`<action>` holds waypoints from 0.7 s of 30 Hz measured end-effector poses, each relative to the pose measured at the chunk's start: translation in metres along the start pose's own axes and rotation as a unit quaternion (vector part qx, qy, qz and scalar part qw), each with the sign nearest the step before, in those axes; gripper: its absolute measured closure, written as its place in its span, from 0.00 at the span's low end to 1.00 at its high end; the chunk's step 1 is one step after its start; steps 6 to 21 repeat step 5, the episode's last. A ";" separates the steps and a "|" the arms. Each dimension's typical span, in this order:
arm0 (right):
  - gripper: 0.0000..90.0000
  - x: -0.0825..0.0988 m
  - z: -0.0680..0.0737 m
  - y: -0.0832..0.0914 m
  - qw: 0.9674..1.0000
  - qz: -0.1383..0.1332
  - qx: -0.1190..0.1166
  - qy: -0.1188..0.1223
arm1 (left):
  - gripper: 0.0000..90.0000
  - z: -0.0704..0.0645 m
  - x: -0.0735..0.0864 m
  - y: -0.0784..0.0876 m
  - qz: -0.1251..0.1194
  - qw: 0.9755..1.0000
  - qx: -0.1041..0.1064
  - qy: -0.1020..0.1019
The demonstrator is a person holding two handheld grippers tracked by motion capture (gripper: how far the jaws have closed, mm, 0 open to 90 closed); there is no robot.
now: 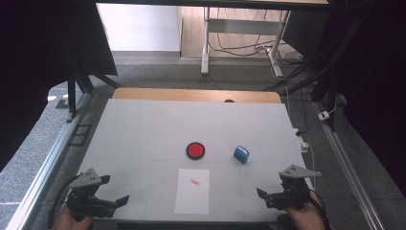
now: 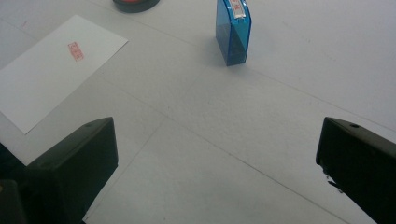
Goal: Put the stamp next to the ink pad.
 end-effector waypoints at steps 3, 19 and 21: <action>0.00 0.001 -0.001 0.001 1.000 0.004 -0.002 -0.005 | 0.00 0.000 0.000 0.000 0.001 1.000 0.001 0.000; 0.00 0.002 -0.002 0.000 1.000 0.006 -0.001 -0.008 | 0.00 0.000 -0.001 -0.001 0.000 1.000 0.004 0.002; 0.00 0.002 -0.002 0.000 1.000 0.006 -0.001 -0.008 | 0.00 0.000 -0.001 -0.001 0.000 1.000 0.004 0.002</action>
Point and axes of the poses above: each handheld gripper's, and its own axes: y roughly backward along the jaws, x roughly out of its underside, z roughly to its left, the point moved 7 cm from there along -y, roughly forward along the jaws, and after that the axes turned 8 degrees about -y, right-handed, at the moved point
